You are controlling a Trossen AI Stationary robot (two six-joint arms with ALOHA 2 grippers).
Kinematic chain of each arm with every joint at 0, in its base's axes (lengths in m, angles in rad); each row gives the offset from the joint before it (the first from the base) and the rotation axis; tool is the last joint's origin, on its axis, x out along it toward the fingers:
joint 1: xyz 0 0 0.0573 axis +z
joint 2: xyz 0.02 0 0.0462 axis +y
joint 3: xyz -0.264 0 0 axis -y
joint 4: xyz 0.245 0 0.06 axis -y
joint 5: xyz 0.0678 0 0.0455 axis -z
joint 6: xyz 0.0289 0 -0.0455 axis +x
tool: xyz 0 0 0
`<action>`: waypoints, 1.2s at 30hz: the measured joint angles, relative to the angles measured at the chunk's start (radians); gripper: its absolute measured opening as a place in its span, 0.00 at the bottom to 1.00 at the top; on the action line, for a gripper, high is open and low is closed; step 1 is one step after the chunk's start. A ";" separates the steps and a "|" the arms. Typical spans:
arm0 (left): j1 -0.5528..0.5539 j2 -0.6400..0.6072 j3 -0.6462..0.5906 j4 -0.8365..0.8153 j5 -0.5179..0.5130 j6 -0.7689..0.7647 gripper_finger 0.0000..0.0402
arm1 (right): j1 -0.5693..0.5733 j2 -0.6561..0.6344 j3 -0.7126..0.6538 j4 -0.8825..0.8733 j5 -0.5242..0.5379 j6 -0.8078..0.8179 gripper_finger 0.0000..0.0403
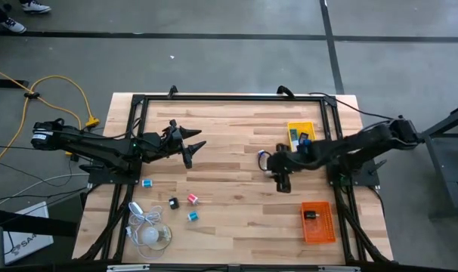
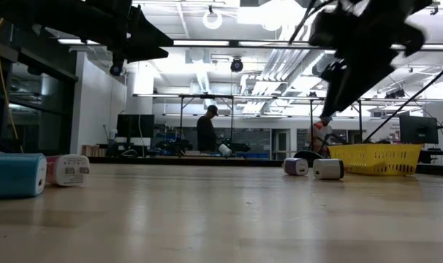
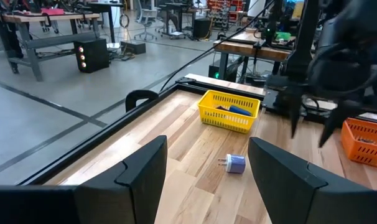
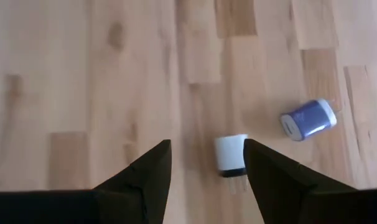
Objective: Pick & Place Office items
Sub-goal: Put the white charger adapter into the orange bin
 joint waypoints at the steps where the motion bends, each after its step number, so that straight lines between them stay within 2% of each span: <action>1: 0.000 0.000 0.000 0.000 0.000 0.000 0.54 | -0.022 0.009 0.000 -0.001 -0.012 -0.017 0.46; 11: 0.000 0.000 0.000 0.004 0.000 0.000 0.54 | -0.125 0.087 -0.001 0.021 -0.075 -0.126 0.46; 27: 0.000 0.000 0.000 0.008 0.000 0.000 0.54 | -0.133 0.117 -0.001 0.011 -0.063 -0.131 0.46; 36: 0.000 0.000 0.000 0.016 0.000 0.000 0.54 | -0.157 0.201 -0.002 0.011 -0.089 -0.135 0.46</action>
